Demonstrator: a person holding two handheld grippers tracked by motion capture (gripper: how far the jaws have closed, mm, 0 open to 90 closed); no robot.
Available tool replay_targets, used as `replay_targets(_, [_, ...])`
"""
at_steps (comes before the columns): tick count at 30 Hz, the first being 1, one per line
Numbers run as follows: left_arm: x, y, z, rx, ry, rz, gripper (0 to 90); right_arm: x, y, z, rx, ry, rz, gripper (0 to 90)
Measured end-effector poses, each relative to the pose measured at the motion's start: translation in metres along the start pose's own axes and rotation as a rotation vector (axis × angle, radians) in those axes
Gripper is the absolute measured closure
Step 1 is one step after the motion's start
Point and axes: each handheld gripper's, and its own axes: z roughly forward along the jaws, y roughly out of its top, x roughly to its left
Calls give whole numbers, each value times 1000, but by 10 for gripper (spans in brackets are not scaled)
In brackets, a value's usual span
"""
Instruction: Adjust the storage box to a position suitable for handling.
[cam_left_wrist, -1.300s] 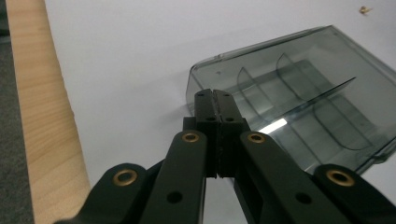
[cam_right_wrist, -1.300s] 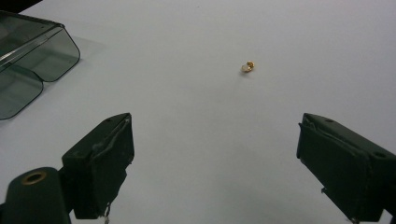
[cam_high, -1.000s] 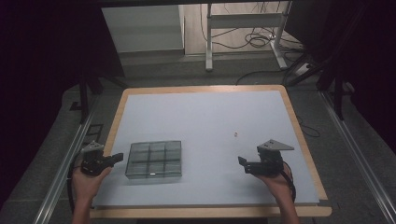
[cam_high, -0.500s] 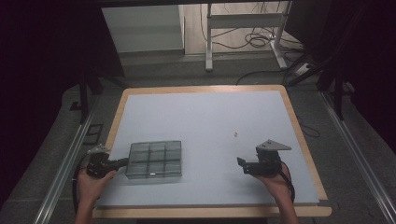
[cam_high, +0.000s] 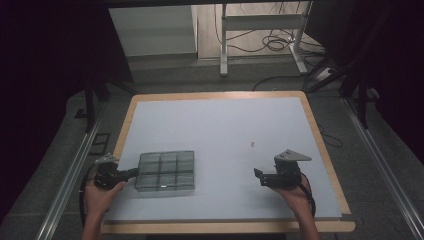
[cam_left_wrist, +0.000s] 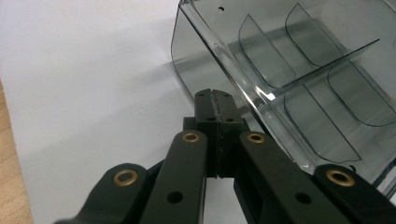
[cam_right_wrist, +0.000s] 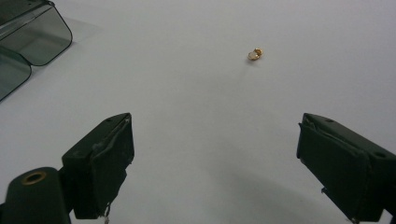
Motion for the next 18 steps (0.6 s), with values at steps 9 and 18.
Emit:
replay_targets(9, [-1,2,2,-6,3,8,900,0,0,0,-6,-4,-4,105])
replay_targets(18, [-6,4,4,-1,-4,22,900,0,0,1,-3,-8,-3,105])
